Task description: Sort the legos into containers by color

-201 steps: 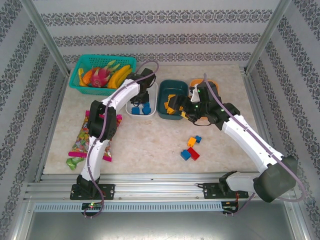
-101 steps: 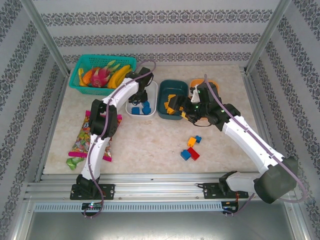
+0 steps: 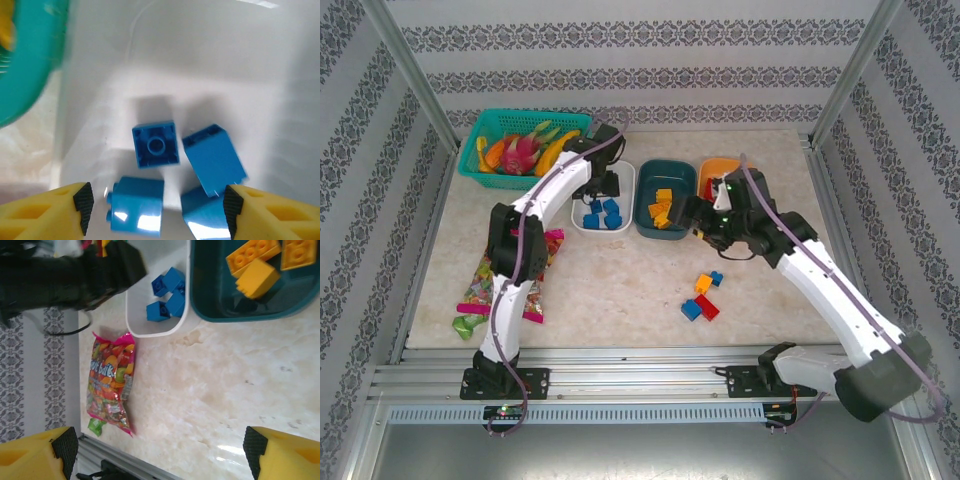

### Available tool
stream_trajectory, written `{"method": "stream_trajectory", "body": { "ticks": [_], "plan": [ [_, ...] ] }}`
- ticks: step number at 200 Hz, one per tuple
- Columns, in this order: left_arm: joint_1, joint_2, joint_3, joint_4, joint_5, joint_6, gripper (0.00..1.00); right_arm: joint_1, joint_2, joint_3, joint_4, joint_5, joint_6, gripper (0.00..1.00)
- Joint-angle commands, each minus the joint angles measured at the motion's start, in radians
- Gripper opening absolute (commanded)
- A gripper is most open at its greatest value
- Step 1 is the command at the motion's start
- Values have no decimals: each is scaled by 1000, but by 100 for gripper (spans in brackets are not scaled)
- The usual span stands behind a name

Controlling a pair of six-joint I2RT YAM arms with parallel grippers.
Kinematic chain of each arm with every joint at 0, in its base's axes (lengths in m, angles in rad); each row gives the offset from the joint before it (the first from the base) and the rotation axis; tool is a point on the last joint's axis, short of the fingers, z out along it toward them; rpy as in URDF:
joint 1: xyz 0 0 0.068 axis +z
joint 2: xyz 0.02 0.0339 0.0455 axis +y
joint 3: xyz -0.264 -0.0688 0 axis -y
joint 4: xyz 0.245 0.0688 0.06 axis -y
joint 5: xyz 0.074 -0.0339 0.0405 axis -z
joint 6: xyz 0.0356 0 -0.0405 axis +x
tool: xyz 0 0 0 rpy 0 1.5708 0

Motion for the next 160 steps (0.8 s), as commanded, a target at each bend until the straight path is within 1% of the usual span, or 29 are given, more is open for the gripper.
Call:
{"method": "stream_trajectory", "body": {
  "ticks": [1, 26, 37, 56, 82, 104, 139, 160],
  "plan": [
    [-75, -165, -63, 27, 51, 5, 75, -27, -71, 45, -156, 91, -54, 88],
    [-173, -257, -184, 101, 146, -20, 76, -48, -135, 73, -336, 187, -67, 87],
    [-228, -278, -238, 141, 199, -36, 76, -56, -159, 83, -420, 208, -73, 85],
    [-334, -282, -298, 190, 241, -57, 76, -60, -209, 78, -537, 226, -72, 85],
    [-450, -258, -358, 260, 251, -87, 76, -60, -288, 31, -626, 220, -38, 84],
    [-523, -205, -344, 273, 254, -94, 76, -60, -339, -6, -658, 201, -14, 83],
    [-598, -124, -298, 233, 244, -102, 76, -59, -390, -23, -688, 176, -6, 82],
    [-629, -131, -322, 207, 245, -112, 77, -59, -401, -16, -714, 176, -15, 82]
  ]
}}
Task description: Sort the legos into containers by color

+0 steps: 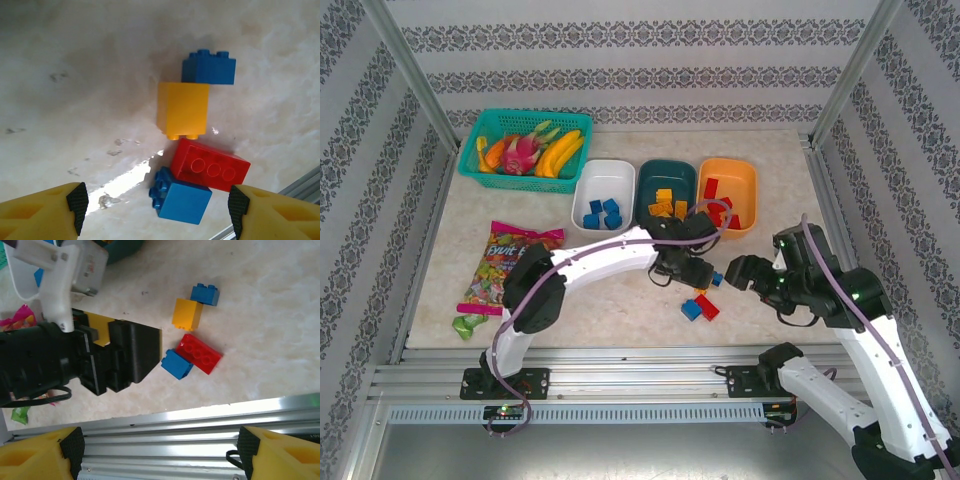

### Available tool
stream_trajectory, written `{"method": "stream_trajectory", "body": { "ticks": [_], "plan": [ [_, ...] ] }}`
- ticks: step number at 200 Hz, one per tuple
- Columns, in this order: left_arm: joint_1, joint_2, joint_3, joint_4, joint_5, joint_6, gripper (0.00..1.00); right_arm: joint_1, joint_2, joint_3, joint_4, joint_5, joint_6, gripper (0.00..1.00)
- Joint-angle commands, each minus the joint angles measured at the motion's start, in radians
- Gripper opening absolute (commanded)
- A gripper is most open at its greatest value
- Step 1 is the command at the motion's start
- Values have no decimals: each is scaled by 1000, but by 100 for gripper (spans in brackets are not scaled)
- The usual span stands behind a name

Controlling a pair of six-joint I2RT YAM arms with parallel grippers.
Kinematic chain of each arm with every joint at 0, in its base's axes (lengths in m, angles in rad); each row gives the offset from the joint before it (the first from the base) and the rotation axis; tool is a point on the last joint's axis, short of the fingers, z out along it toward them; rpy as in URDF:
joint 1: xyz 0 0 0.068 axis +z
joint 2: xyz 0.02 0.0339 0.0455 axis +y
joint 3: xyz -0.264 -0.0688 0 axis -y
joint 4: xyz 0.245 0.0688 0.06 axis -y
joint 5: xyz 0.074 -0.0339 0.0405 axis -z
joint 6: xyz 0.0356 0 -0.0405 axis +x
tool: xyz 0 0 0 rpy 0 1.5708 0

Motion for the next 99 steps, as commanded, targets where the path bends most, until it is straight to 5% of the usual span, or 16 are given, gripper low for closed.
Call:
{"method": "stream_trajectory", "body": {
  "ticks": [1, 99],
  "plan": [
    [-37, -6, 6, -27, -3, -24, 77, -8, -17, -5, -60, -11, 6, 82],
    [-109, 46, -81, -9, 41, 148, 80, -8, -119, -37, -102, -149, 78, 85]
  ]
}}
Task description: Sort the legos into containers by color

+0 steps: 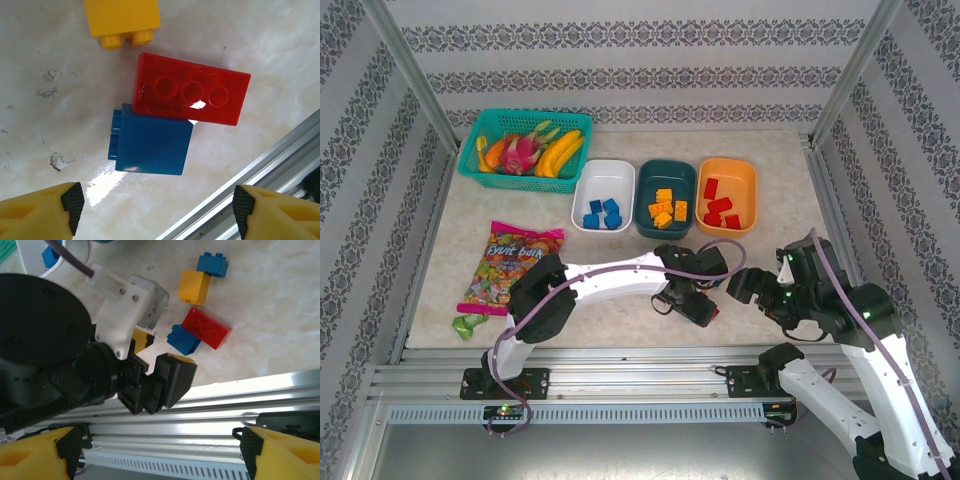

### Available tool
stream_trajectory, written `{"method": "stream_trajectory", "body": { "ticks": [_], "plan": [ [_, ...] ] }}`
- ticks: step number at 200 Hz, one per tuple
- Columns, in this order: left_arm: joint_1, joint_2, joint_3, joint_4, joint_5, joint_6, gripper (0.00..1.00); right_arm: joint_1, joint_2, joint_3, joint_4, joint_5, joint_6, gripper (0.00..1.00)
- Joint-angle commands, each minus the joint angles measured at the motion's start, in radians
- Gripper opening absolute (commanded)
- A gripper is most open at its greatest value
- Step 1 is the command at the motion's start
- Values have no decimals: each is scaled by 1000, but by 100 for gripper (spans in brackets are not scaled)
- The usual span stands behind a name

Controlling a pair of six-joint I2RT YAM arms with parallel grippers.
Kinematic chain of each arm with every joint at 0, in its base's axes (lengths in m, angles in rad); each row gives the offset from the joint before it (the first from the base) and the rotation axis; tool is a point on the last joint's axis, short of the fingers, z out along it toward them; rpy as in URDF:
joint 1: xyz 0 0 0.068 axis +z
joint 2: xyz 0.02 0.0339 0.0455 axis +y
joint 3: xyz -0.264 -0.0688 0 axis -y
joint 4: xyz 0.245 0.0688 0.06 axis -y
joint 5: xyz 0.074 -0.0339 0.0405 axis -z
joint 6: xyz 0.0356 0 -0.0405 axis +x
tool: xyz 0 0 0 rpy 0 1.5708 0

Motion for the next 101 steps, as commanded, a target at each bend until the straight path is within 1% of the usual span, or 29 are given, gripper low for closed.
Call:
{"method": "stream_trajectory", "body": {
  "ticks": [1, 55, 101],
  "plan": [
    [-5, 51, 27, -8, 7, 55, 80, -8, -32, -12, -56, -60, 44, 85],
    [-6, 125, 76, -13, 2, 91, 73, -9, -42, -27, -38, -58, 63, 85],
    [-6, 160, 109, -10, -19, 111, 58, -7, -44, -39, -28, -58, 66, 84]
  ]
}}
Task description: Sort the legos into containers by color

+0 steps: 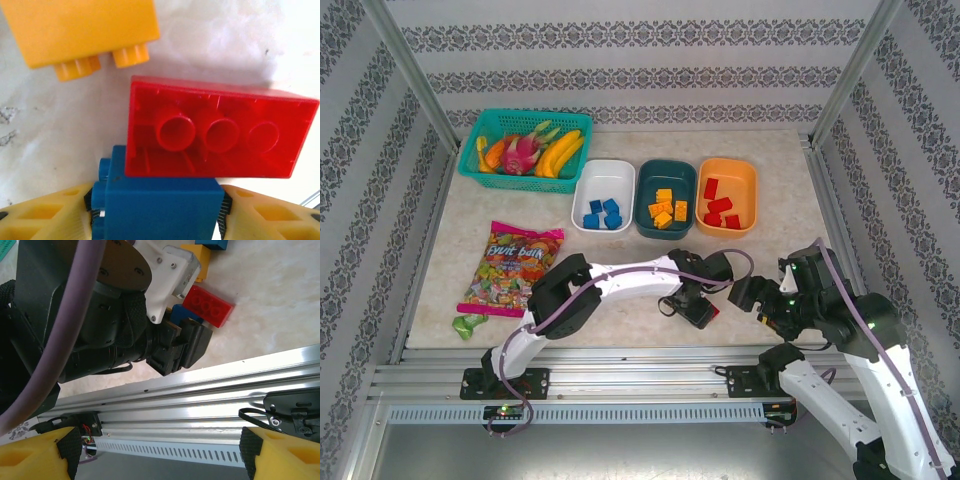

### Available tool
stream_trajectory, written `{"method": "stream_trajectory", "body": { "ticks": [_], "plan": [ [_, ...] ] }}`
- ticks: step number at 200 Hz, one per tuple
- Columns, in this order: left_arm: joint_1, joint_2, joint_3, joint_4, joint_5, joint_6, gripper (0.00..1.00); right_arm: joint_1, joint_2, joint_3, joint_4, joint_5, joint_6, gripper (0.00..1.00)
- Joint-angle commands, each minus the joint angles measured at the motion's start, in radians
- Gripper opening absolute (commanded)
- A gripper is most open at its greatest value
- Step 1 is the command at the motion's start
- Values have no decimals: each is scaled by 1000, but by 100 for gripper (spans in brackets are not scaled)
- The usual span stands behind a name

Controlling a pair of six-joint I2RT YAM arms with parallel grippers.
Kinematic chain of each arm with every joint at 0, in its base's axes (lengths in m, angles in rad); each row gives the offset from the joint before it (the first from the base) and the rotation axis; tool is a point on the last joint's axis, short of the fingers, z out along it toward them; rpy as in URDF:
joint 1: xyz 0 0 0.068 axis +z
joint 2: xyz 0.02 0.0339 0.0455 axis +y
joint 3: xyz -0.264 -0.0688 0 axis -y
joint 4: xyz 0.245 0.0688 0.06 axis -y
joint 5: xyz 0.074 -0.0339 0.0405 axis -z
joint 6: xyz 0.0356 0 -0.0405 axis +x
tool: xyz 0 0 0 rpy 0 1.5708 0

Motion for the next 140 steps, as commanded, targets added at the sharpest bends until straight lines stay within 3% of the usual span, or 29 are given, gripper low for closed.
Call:
{"method": "stream_trajectory", "body": {
  "ticks": [1, 44, 87, 140],
  "plan": [
    [-6, 17, 36, -10, -17, 37, 57, -6, -4, -14, 3, -15, 14, 84],
    [-6, 13, 34, -22, -52, 44, 32, -8, 6, -12, 16, -15, 7, 84],
    [17, -95, -49, -23, -92, -10, 31, -8, 18, 37, 37, 24, -11, 83],
    [181, -319, -165, -28, -93, -116, 33, -10, 43, 90, 266, 97, -6, 84]
  ]
}}
